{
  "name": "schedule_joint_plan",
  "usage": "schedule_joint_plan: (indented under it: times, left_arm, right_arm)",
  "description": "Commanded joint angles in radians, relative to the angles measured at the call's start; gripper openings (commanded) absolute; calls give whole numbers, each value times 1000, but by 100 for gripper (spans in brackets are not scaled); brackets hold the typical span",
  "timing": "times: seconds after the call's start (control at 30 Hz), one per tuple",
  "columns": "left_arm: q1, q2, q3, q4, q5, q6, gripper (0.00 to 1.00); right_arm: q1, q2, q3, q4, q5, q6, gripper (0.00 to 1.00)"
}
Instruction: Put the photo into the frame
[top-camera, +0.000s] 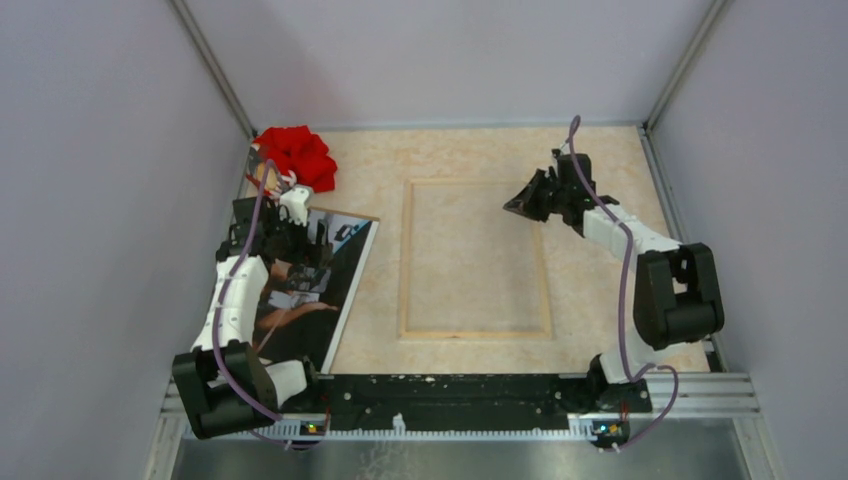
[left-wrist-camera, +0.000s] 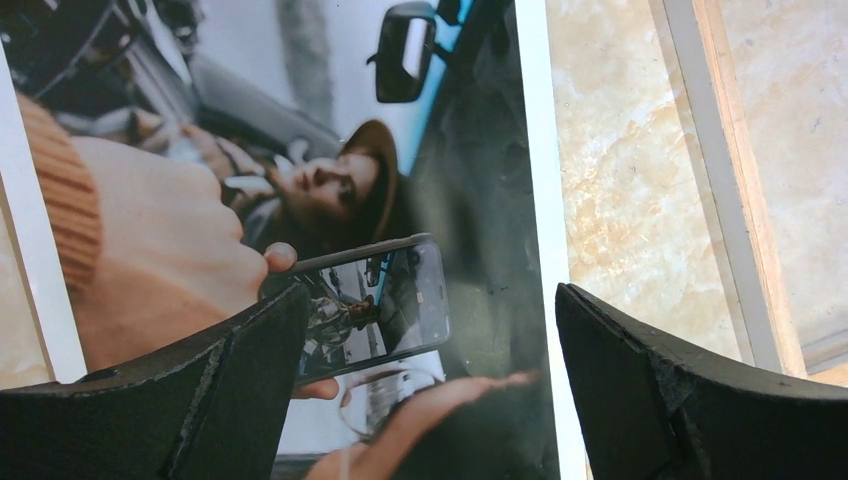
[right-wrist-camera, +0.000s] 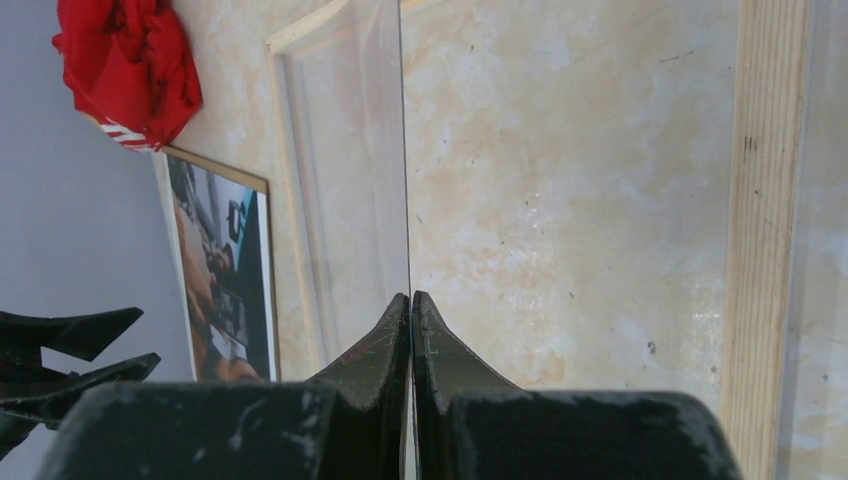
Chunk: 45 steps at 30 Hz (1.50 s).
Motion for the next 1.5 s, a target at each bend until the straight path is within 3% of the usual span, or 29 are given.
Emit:
schedule_joint_plan:
  times: [0.0, 0.57, 0.9, 1.23, 1.47]
  left_arm:
    - [3, -18, 27, 0, 43, 23, 99]
    - [3, -13, 43, -36, 48, 47, 99]
    - [-8, 26, 29, -14, 81, 31, 99]
    - [-188, 192, 27, 99, 51, -46, 99]
    - [-321, 322, 52, 183, 40, -86, 94]
  right_arm:
    - [-34, 34, 58, -5, -53, -23, 0]
    - [-59, 66, 44, 26, -108, -19, 0]
    - [-59, 25, -12, 222, -205, -16, 0]
    - [-59, -90, -121, 465, -298, 71, 0]
    - [-59, -128, -229, 655, -318, 289, 0]
